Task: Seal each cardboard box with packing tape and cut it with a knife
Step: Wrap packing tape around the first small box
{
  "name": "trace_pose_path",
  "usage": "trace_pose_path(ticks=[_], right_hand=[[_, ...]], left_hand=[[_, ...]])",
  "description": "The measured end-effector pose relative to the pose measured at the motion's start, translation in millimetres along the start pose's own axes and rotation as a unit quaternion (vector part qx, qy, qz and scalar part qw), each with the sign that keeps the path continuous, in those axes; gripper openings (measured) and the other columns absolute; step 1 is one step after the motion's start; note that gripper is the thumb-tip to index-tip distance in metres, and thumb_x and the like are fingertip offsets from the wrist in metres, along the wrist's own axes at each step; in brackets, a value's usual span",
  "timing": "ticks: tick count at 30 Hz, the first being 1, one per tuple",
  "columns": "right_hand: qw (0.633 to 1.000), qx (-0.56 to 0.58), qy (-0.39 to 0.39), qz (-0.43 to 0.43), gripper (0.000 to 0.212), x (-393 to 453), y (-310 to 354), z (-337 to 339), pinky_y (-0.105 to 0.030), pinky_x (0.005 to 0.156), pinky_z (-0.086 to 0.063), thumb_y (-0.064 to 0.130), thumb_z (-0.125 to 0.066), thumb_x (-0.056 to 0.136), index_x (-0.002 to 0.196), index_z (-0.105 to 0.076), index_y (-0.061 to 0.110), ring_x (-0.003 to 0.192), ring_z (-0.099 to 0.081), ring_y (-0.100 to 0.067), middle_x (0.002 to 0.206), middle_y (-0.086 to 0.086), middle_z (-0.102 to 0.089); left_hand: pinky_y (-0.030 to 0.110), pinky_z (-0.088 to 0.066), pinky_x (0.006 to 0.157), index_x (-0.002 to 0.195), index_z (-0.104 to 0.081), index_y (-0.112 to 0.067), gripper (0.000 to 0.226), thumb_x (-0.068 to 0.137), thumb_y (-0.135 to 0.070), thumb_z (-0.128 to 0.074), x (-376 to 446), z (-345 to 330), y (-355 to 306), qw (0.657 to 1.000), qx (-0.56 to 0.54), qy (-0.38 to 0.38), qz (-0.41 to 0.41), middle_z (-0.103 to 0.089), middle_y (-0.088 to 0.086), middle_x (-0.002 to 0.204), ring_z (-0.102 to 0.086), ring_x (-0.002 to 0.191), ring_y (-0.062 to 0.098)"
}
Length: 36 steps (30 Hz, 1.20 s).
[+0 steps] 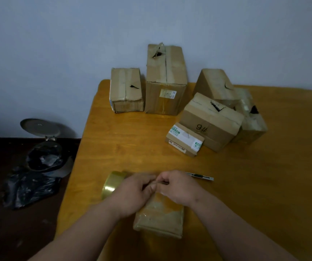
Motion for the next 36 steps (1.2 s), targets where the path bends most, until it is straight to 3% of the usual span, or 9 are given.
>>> trace_pose_path(ticks=[6,11,14,20,23,26,28,30,36], right_hand=[[0.999,-0.010,-0.037,-0.016,0.045,-8.9,-6.7,1.3,-0.028,0.059,-0.037,0.055,-0.048,0.095,0.067,-0.060,0.021,0.059,-0.047,-0.011,0.060,0.007,-0.049],[0.995,0.067,-0.022,-0.073,0.047,-11.1,-22.6,-3.5,-0.033,0.094,-0.045,0.051,-0.035,0.102,0.114,-0.066,0.018,0.108,-0.059,-0.022,0.113,-0.003,-0.065],[0.977,0.176,-0.026,-0.121,0.051,-18.9,-31.2,-7.2,-0.037,0.101,-0.042,0.058,-0.036,0.099,0.130,-0.057,0.023,0.117,-0.055,-0.019,0.127,0.002,-0.059],[0.891,0.429,-0.147,-0.029,0.017,-45.7,-42.2,10.6,-0.034,0.089,-0.052,0.030,-0.060,0.088,0.097,-0.075,0.029,0.102,-0.065,-0.013,0.105,0.009,-0.071],[0.907,0.396,-0.137,-0.031,0.023,-55.7,-47.4,8.0,-0.017,0.073,-0.048,0.004,-0.052,0.090,0.099,-0.068,0.018,0.099,-0.060,-0.007,0.112,0.007,-0.065],[0.925,0.354,-0.125,-0.056,0.015,-58.1,-48.2,3.1,-0.017,0.062,-0.045,0.015,-0.049,0.096,0.105,-0.061,0.018,0.080,-0.060,-0.007,0.103,0.000,-0.064],[0.922,0.364,-0.102,-0.090,0.024,-59.9,-51.4,-4.6,-0.023,0.069,-0.050,0.035,-0.050,0.099,0.119,-0.056,0.024,0.091,-0.064,-0.006,0.114,0.002,-0.065],[0.922,0.368,-0.056,-0.111,0.041,-62.4,-56.2,-20.2,-0.029,0.081,-0.054,0.053,-0.050,0.096,0.132,-0.045,0.034,0.101,-0.067,-0.011,0.121,0.005,-0.065],[0.903,0.411,-0.033,-0.120,0.051,-64.5,-62.6,-43.2,-0.014,0.066,-0.051,0.052,-0.052,0.095,0.143,-0.037,0.043,0.087,-0.070,0.001,0.103,0.021,-0.071]], left_hand=[[0.015,-0.046,0.060,0.083,-0.072,-0.020,0.014,0.091,-0.031,-0.068,3.8,-0.2,19.6,0.983,-0.150,0.009,0.104,-0.069,-0.011,0.068,-0.058,0.063,-0.001],[0.024,-0.043,0.098,0.134,-0.057,-0.022,0.053,0.093,-0.055,-0.053,-19.1,-13.2,32.8,0.960,-0.188,-0.046,0.202,-0.064,-0.002,0.128,-0.059,0.116,0.015],[0.036,-0.041,0.106,0.125,-0.041,-0.043,0.041,0.091,-0.064,-0.046,-35.3,-40.6,24.0,0.883,-0.378,0.020,0.276,-0.056,-0.008,0.132,-0.057,0.117,0.019],[0.025,-0.010,0.118,0.141,-0.021,-0.055,0.058,0.086,-0.067,-0.033,-19.5,-16.1,-7.6,0.978,-0.206,-0.003,0.018,-0.011,-0.030,0.152,-0.007,0.145,-0.003],[0.034,-0.002,0.123,0.142,-0.022,-0.050,0.051,0.092,-0.053,-0.034,-15.5,-15.5,-9.2,0.993,-0.109,0.008,-0.047,-0.005,-0.028,0.156,0.007,0.149,0.004],[0.040,0.005,0.117,0.144,-0.007,-0.057,0.080,0.083,-0.062,-0.059,-10.0,-25.0,-5.2,0.997,-0.076,-0.004,-0.014,0.018,-0.026,0.154,0.026,0.143,0.009],[0.043,-0.001,0.118,0.151,0.004,-0.046,0.122,0.061,-0.067,-0.076,-10.4,-34.0,4.9,0.988,-0.136,-0.003,0.077,0.016,-0.018,0.159,0.014,0.148,0.016],[0.046,-0.031,0.116,0.155,-0.001,-0.037,0.143,0.044,-0.060,-0.088,-19.2,-50.7,20.3,0.924,-0.324,0.023,0.201,-0.025,-0.007,0.158,-0.034,0.142,0.024],[0.046,-0.052,0.095,0.133,-0.050,-0.034,0.065,0.075,-0.055,-0.071,-38.2,-94.3,26.5,0.820,-0.498,0.114,0.258,-0.072,0.001,0.117,-0.069,0.106,0.025]])
Point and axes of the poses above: each hand's wrist, its own x-axis towards the middle knuckle, its own z-axis out of the back of the hand, y = z × x, the point moved 6 cm from there along x, towards the middle knuckle
